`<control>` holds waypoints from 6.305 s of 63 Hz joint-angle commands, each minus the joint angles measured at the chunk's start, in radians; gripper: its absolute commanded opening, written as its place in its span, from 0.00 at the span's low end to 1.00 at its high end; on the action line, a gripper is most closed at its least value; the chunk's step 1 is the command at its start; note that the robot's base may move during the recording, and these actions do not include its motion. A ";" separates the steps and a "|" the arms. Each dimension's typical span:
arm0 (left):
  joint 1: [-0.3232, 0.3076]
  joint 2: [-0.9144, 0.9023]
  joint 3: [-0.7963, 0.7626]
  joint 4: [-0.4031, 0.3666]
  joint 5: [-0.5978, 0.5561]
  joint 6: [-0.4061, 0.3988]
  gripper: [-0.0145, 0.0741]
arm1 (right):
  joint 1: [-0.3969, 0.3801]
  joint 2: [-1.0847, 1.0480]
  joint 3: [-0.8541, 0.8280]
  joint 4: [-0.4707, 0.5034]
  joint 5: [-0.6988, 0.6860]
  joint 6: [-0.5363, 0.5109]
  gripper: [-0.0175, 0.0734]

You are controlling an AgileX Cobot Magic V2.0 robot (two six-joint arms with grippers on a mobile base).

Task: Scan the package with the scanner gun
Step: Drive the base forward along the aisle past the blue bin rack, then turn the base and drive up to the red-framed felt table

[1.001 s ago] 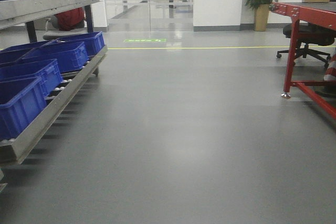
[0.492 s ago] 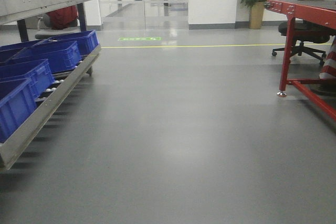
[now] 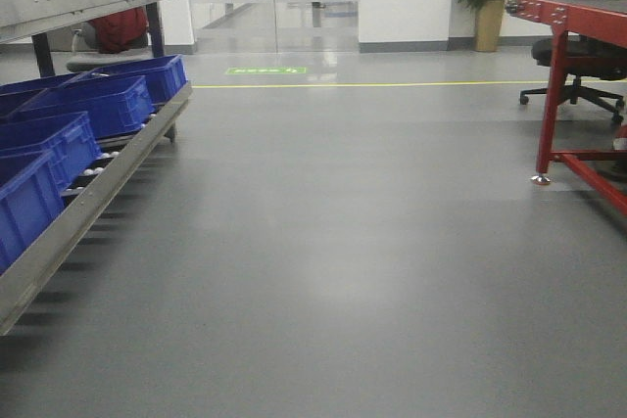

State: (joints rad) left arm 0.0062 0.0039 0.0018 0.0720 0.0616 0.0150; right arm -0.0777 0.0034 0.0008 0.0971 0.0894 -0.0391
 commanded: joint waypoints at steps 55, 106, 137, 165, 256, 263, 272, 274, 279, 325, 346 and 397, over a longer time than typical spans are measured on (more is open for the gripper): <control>0.001 -0.004 -0.002 0.002 -0.024 0.001 0.04 | 0.001 -0.003 -0.001 -0.006 -0.015 -0.004 0.01; 0.001 -0.004 -0.002 0.002 -0.026 0.001 0.04 | 0.001 -0.003 -0.001 -0.006 -0.015 -0.004 0.01; 0.001 -0.004 -0.002 0.002 -0.026 0.001 0.04 | 0.001 -0.003 -0.001 -0.006 -0.015 -0.004 0.01; 0.001 -0.004 -0.002 0.002 -0.026 0.001 0.04 | 0.001 -0.003 -0.001 -0.006 -0.015 -0.004 0.01; 0.001 -0.004 -0.002 0.002 -0.026 0.001 0.04 | 0.001 -0.003 -0.001 -0.006 -0.015 -0.004 0.01; 0.001 -0.004 -0.002 0.002 -0.026 0.001 0.04 | 0.001 -0.003 -0.001 -0.006 -0.015 -0.004 0.01; 0.001 -0.004 -0.002 0.002 -0.026 0.001 0.04 | 0.001 -0.003 -0.001 -0.006 -0.015 -0.004 0.01; 0.001 -0.004 -0.002 0.002 -0.026 0.001 0.04 | 0.001 -0.003 -0.001 -0.006 -0.015 -0.004 0.01; 0.001 -0.004 -0.002 0.002 -0.026 0.001 0.04 | 0.001 -0.003 -0.001 -0.006 -0.015 -0.004 0.01; 0.001 -0.004 -0.002 0.002 -0.026 0.001 0.04 | 0.001 -0.003 -0.001 -0.006 -0.015 -0.004 0.01; 0.001 -0.004 -0.002 0.002 -0.026 0.001 0.04 | 0.001 -0.003 -0.001 -0.006 -0.015 -0.004 0.01; 0.001 -0.004 -0.002 0.002 -0.026 0.001 0.04 | 0.001 -0.003 -0.001 -0.006 -0.015 -0.004 0.01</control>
State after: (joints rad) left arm 0.0062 0.0039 0.0018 0.0720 0.0555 0.0150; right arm -0.0777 0.0034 0.0008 0.0971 0.0894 -0.0391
